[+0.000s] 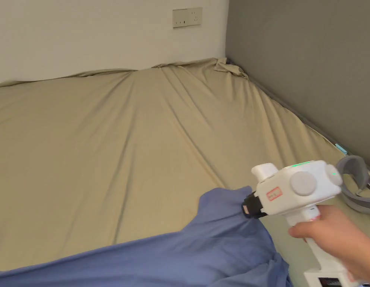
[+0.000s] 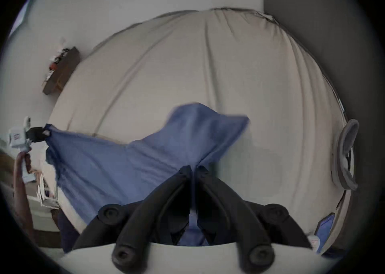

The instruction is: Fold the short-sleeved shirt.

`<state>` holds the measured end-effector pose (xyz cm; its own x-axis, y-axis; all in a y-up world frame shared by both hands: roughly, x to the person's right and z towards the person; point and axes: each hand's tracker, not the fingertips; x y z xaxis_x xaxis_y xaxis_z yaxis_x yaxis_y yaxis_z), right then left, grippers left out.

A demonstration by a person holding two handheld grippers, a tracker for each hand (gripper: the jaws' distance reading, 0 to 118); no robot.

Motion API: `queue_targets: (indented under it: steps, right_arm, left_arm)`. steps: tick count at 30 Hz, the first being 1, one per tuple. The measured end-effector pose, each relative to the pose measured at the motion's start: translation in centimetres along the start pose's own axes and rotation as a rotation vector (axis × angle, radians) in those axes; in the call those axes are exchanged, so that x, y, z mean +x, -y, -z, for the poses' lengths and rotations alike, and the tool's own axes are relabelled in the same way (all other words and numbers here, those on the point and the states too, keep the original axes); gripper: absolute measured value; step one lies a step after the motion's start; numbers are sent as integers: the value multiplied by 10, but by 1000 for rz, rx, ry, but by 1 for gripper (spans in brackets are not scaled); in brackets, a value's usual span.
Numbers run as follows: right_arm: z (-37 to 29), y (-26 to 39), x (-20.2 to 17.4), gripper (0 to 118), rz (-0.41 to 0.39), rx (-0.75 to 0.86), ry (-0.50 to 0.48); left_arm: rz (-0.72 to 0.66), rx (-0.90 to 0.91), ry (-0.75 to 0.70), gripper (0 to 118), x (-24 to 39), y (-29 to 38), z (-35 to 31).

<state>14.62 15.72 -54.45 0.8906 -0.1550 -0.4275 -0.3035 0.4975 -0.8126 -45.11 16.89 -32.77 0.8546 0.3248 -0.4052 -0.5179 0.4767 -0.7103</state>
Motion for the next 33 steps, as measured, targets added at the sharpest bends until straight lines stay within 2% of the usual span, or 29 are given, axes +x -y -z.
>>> queue_targets:
  steps: [5,8,10,12,14,17,18,20,23,26,27,28,29,30,32,33]
  right_arm:
    - [-60,47,-9,6,-54,-31,-8]
    - [-74,75,-17,6,-34,-92,-44]
    - [-68,95,-20,6,-18,-147,-56]
    - [-53,108,-19,6,-48,-190,-30]
    - [-41,120,-20,6,-33,-236,0]
    - [-23,137,-4,6,6,-239,10]
    - [-16,141,-2,6,11,-259,42]
    - [3,147,1,6,-35,-286,85]
    - [22,157,3,6,-12,-291,76]
    - [8,155,3,7,13,-268,77]
    - [7,155,3,17,12,-267,74]
    - [-2,151,4,38,5,-270,94]
    - [-17,148,5,80,7,-225,129]
    - [-32,143,6,118,12,-185,124]
    - [-83,129,10,117,127,40,24]
    - [-96,127,9,118,188,86,-12]
  left_arm:
    - [64,-38,53,6,12,45,-67]
    - [115,-91,69,6,4,79,-87]
    - [135,-147,49,6,-9,95,-80]
    - [135,-174,30,6,-15,108,-71]
    - [122,-195,36,6,-33,114,-56]
    - [91,-217,13,6,-40,123,-40]
    - [100,-229,-2,6,-41,125,-34]
    - [120,-249,-33,6,-42,130,-20]
    - [120,-250,-41,6,-48,130,1]
    - [112,-229,-47,6,-42,129,-5]
    - [112,-225,-51,13,-40,129,-7]
    - [101,-221,-63,38,-36,127,-13]
    - [99,-203,-80,83,-37,125,-22]
    - [104,-157,-120,118,-34,123,-32]
    - [101,-1,-73,118,-27,116,-73]
    - [77,54,-51,118,-26,114,-87]
